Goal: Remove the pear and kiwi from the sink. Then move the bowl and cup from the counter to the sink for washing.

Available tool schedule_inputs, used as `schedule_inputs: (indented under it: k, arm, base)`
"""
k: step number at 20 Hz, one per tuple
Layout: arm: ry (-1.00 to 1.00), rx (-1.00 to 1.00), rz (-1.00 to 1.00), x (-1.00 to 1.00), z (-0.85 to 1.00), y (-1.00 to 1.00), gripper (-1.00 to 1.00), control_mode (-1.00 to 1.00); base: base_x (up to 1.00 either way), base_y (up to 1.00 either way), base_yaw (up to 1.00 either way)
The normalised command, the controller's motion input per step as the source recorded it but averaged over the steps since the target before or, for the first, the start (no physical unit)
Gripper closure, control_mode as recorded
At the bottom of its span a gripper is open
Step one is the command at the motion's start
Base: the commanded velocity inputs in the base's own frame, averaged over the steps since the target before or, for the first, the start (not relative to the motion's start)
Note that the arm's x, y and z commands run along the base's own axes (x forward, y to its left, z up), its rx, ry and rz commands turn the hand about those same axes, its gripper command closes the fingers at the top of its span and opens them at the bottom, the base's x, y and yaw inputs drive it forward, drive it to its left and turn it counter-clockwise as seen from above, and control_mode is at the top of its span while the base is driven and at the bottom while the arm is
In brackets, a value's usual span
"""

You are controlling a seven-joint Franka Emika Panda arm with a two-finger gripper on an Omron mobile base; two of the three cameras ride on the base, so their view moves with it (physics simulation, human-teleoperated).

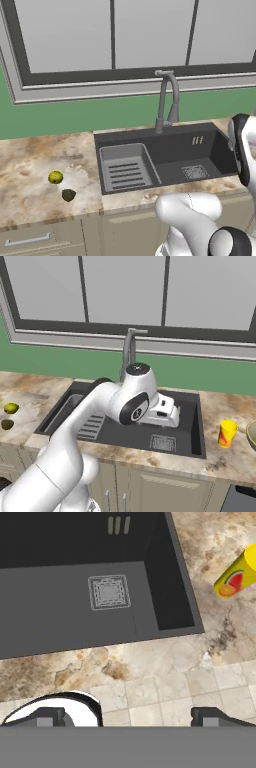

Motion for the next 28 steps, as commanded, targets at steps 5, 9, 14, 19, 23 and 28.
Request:
schedule_inputs:
  k: [5, 9, 14, 19, 23, 28]
  arm:
    - [0.01, 0.00, 0.02, 0.07, 0.08, -0.43, -1.00, -1.00]
    - [-0.02, 0.00, 0.00, 0.00, 0.00, -0.31, -1.00, -1.00]
    - [-0.01, 0.00, 0.07, 0.01, 0.00, -0.27, -1.00, -1.00]
    - [0.00, 0.00, 0.02, 0.01, 0.00, -0.10, -1.00, -1.00]
    - [0.00, 0.00, 0.00, 0.14, 0.00, -0.13, -1.00, -1.00]
    - [0.00, 0.00, 0.00, 0.24, 0.00, -0.10, -1.00, -1.00]
  base:
    - [0.00, 0.00, 0.00]
    - [0.00, 0.00, 0.00]
    - [0.00, 0.00, 0.00]
    - [0.00, 0.00, 0.00]
    - [0.00, 0.00, 0.00]
    - [0.00, 0.00, 0.00]
